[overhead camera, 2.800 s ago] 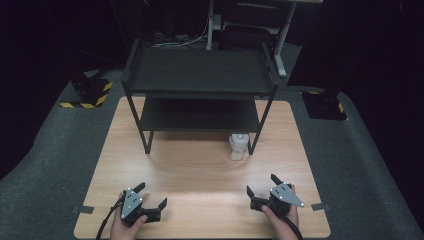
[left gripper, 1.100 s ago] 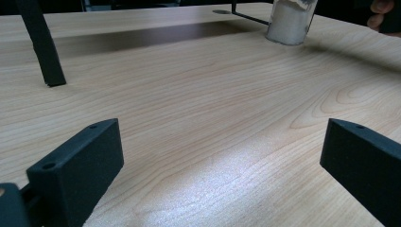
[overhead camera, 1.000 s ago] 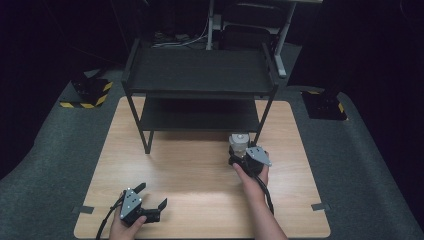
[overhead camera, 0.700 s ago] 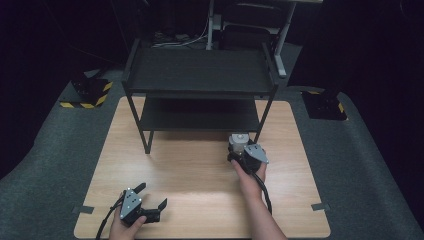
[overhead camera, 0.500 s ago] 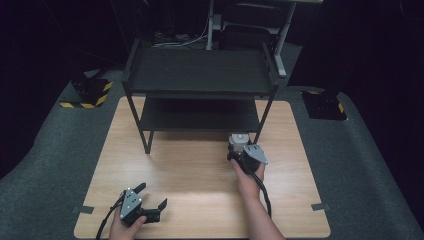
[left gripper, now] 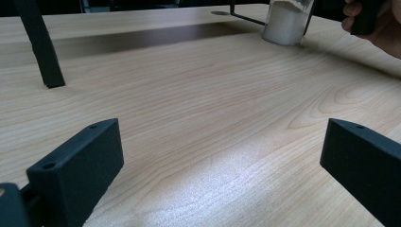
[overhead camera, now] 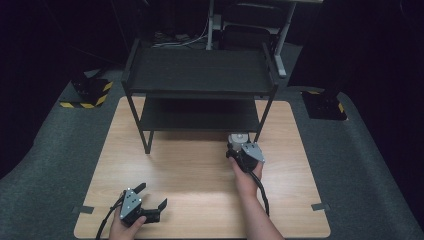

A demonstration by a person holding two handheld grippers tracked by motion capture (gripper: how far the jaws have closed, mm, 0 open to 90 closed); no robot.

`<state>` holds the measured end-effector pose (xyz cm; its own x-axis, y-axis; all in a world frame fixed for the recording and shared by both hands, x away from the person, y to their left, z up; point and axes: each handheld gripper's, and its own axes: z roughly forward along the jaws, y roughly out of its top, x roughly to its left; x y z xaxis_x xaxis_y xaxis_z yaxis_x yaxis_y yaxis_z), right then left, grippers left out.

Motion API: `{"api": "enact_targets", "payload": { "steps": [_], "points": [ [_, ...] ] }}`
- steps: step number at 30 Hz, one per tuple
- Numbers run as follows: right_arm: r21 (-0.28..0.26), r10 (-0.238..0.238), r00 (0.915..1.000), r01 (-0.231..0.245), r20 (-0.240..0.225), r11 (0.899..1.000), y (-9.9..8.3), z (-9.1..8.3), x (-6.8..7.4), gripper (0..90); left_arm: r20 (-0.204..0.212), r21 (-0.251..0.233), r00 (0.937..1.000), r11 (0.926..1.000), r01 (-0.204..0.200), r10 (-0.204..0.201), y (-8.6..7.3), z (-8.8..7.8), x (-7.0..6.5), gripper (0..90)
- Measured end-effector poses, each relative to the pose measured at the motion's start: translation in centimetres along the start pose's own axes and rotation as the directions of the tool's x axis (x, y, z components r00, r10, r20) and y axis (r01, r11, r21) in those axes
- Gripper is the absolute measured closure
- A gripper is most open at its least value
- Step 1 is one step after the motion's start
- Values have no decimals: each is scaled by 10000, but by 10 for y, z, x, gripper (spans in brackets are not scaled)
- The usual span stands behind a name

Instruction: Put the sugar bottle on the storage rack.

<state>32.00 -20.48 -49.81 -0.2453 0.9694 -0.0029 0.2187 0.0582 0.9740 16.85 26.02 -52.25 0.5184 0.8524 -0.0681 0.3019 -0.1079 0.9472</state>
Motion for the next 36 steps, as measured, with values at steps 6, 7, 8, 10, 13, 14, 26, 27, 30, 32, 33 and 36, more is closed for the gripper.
{"api": "enact_targets", "payload": {
  "steps": [6, 7, 8, 10, 13, 14, 26, 27, 30, 32, 33, 36],
  "points": [
    [-13, -205, 9998, 205, 1, 9998, 0, 0, 0, 307, -9, -3, 10000, 10000, 10, -10, 0, 0, 0, 4],
    [-5, -245, 9997, 245, -2, 9997, 1, 0, 0, 308, -8, -9, 10000, 10000, 14, -14, 0, 0, 0, 4],
    [4, -273, 9996, 273, -21, 9996, 1, 0, 0, 309, -8, -5, 10000, 10000, 12, -12, 0, 0, 0, 4],
    [43, -303, 9995, 303, -64, 9995, 2, -1, -2, 310, -7, -5, 10000, 10000, 17, -17, 0, 0, 0, 4],
    [35, -329, 9994, 329, -53, 9995, 2, -3, -2, 310, -2, -7, 10000, 10000, 23, -23, 0, 0, 0, 4],
    [31, -341, 9994, 341, -63, 9994, 1, -4, -2, 310, -3, -4, 10000, 10000, 25, -25, 0, 0, 0, 4],
    [-213, -401, 9987, 394, -313, 9990, 2, -23, -7, 310, 0, 18, 10000, 10000, 39, -39, 0, 0, 0, 4],
    [-250, -353, 9988, 345, -344, 9991, 1, -25, -8, 310, -6, 20, 10000, 10000, 36, -36, 0, 0, 0, 4],
    [-258, -329, 9988, 320, -354, 9992, 0, -35, -8, 310, -16, 19, 10000, 10000, 22, -22, 0, 0, 0, 4],
    [-276, -318, 9987, 307, -398, 9991, -1, -39, -9, 310, -17, 22, 10000, 10000, 23, -23, 0, 0, 0, 4],
    [-285, -337, 9986, 326, -407, 9991, -1, -42, -9, 310, -20, 35, 10000, 10000, 4, -4, 1, 0, 0, 4],
    [-317, -328, 9986, 315, -422, 9990, -2, -47, -9, 310, -22, 52, 10000, 10000, -14, 14, 1, 0, 0, 4]
  ]
}}
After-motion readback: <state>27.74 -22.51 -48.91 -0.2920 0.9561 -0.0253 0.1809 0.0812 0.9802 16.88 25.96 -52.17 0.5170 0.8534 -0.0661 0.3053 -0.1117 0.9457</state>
